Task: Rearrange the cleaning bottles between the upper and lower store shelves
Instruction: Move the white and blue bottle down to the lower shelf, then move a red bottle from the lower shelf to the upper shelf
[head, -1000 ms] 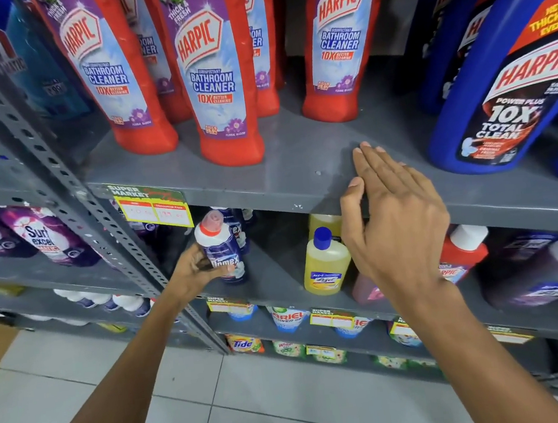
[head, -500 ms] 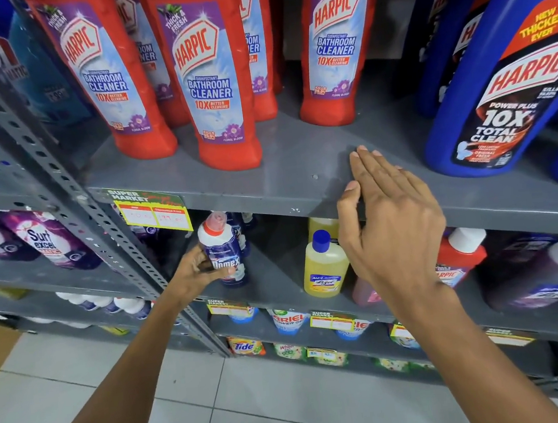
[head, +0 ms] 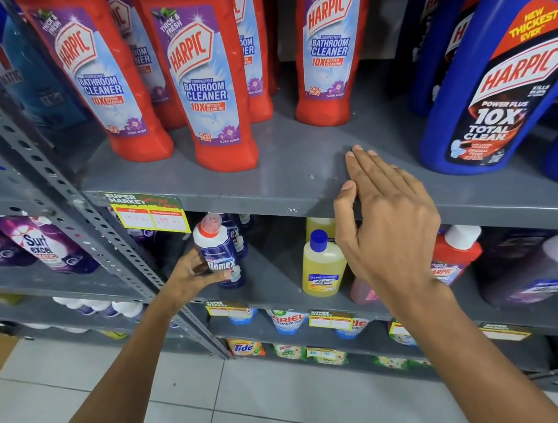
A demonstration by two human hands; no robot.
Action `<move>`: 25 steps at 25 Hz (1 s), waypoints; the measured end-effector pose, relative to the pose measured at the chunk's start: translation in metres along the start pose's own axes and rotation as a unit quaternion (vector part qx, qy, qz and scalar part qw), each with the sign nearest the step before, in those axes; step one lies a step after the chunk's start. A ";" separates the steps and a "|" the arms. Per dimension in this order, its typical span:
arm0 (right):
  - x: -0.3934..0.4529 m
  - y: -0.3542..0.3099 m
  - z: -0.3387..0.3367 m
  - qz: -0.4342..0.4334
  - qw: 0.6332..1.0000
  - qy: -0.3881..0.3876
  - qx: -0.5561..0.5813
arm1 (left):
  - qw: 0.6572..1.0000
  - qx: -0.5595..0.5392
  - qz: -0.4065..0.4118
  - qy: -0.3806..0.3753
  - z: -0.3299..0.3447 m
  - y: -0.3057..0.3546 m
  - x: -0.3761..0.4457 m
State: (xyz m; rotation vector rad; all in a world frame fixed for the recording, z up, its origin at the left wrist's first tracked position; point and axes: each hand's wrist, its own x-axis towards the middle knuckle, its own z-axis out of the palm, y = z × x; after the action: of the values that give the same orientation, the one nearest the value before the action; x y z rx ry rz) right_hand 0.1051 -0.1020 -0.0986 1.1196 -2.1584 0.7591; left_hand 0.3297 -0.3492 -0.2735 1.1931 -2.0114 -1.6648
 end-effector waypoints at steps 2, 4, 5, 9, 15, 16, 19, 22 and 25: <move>0.000 0.000 -0.001 0.002 1.000 -0.007 0.002 | 0.999 -0.017 -0.008 0.036 0.002 -0.004 -0.005; 0.001 0.000 -0.005 0.005 1.000 -0.016 0.012 | 0.988 -0.068 -0.014 0.141 0.011 -0.011 -0.018; 0.002 0.000 -0.008 0.003 0.999 -0.021 0.029 | 0.975 -0.088 -0.014 0.205 0.019 -0.017 -0.031; -0.009 0.013 -0.038 -0.021 0.988 0.004 0.152 | 0.943 -0.039 -0.052 0.328 0.091 -0.025 -0.096; -0.036 0.104 -0.116 -0.035 0.974 0.087 0.204 | 0.985 -0.023 0.059 0.163 0.245 0.040 -0.118; -0.039 0.124 -0.129 -0.034 0.974 0.097 0.203 | 0.989 -0.026 0.070 0.129 0.266 0.051 -0.118; -0.045 0.184 -0.158 -0.008 0.971 0.134 0.198 | 0.993 0.012 0.103 0.062 0.318 0.077 -0.117; -0.046 0.222 -0.165 0.053 0.971 0.140 0.189 | 0.991 0.036 0.117 0.058 0.355 0.092 -0.114; -0.043 0.243 -0.159 0.112 0.975 0.107 0.160 | 0.988 0.042 0.137 0.050 0.382 0.106 -0.107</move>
State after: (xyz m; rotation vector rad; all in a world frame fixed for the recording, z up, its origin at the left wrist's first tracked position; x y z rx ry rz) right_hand -0.0432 0.1505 -0.0761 0.9024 -2.0439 1.3065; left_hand 0.0998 -0.0093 -0.2620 0.9516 -2.0910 -1.3758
